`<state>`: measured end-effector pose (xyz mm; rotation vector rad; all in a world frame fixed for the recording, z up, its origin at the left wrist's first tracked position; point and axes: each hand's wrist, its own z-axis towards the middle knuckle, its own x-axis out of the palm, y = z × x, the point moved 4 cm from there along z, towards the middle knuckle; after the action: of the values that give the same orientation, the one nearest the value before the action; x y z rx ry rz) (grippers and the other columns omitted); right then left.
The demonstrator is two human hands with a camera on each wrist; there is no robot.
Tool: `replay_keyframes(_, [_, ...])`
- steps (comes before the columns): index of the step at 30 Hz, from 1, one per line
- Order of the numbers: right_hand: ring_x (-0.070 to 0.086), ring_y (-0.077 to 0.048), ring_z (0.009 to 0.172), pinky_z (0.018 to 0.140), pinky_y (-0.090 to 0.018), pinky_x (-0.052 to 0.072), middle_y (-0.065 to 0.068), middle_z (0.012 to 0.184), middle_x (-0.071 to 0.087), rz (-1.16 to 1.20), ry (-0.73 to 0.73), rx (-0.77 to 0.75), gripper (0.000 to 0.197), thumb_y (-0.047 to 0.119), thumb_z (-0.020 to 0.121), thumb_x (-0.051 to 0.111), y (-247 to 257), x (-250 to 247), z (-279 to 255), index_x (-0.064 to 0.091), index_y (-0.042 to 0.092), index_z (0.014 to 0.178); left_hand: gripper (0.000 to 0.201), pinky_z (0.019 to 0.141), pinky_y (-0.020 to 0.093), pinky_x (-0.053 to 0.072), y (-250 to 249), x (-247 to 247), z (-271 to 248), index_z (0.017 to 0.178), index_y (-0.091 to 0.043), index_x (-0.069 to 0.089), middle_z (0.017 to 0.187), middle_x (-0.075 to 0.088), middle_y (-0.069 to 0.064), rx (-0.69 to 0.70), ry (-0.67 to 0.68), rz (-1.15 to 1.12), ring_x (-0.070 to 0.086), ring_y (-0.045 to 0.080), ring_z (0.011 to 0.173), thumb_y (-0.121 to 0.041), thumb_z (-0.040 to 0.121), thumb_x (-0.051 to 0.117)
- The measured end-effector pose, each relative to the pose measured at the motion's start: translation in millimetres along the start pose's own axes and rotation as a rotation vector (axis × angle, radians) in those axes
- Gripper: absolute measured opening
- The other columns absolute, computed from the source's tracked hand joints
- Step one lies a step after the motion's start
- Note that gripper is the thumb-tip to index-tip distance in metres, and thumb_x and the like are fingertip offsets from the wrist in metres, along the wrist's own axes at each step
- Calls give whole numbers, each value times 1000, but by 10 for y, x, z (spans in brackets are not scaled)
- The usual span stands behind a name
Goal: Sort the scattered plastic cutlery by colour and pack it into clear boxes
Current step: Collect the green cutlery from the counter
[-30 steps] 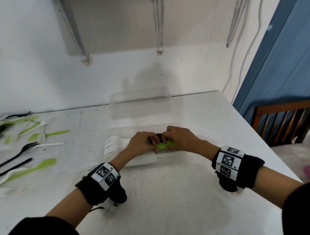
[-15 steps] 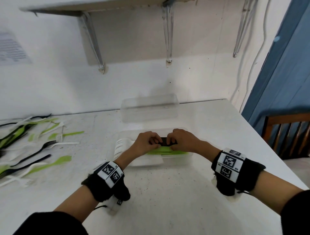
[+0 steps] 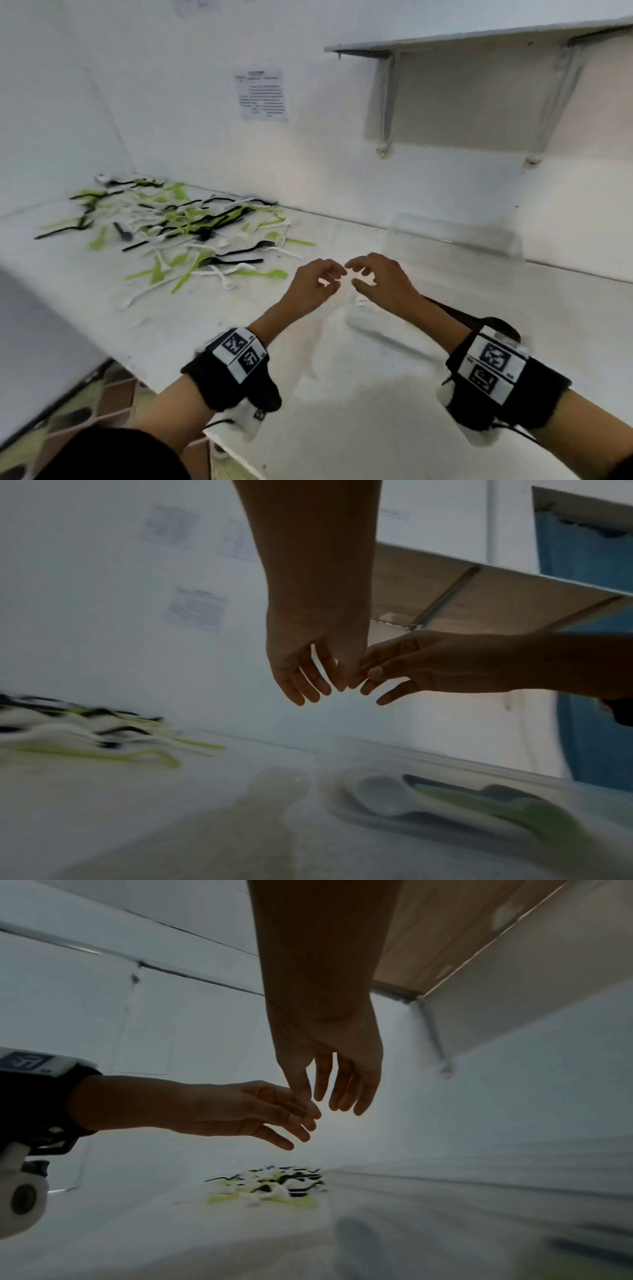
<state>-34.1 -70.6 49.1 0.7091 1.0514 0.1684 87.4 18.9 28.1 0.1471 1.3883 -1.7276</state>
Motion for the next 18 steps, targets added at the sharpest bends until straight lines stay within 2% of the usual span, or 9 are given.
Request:
replay_keyframes(4, [58,-19,92,75,-22,38,-6,104,61,65,63,-80,29,11,84,64,403,500,353,64,15,113,23,73,0,39,333,-679,-344,104,-1,66,98,63,9,-123,-106,122,56,8,82,3,81,63])
replay_keyframes(6, [58,-20,92,74,-23,39,-9,104,61,92,95,-97,29,9,83,64,608,753,515,65,14,112,24,72,0,39,500,-1008,-519,106,0,65,102,64,12,-192,-174,147,55,12,87,3,82,63])
replay_keyframes(9, [58,-21,93,73,-22,37,-11,105,61,113,141,-135,30,6,82,64,875,1142,747,65,12,111,25,72,2,40,776,-1466,-726,106,0,63,101,63,12,-246,-258,160,55,13,88,4,81,62])
replay_keyframes(12, [56,-17,89,71,-18,34,-10,106,61,119,171,-170,30,6,82,65,1104,1527,989,65,11,112,24,73,1,39,1072,-1895,-841,105,1,63,102,63,15,-278,-290,194,55,14,87,5,81,63])
replay_keyframes(14, [54,-13,87,75,-20,38,-10,106,62,141,173,-176,31,5,81,65,1254,1771,1162,65,10,111,24,74,0,39,1278,-2159,-877,104,2,63,104,64,17,-288,-305,203,54,14,87,5,81,63])
replay_keyframes(16, [55,-16,89,79,-24,41,-11,106,62,151,181,-177,31,5,81,65,1411,2002,1347,65,8,112,24,75,1,39,1466,-2415,-895,104,2,63,104,64,18,-290,-312,205,55,14,88,5,80,64])
replay_keyframes(18, [58,-20,93,78,-19,39,-14,106,62,147,197,-195,31,5,83,65,1587,2221,1534,64,6,113,25,75,1,39,1648,-2666,-904,105,3,63,104,64,17,-292,-307,213,55,14,89,5,80,63])
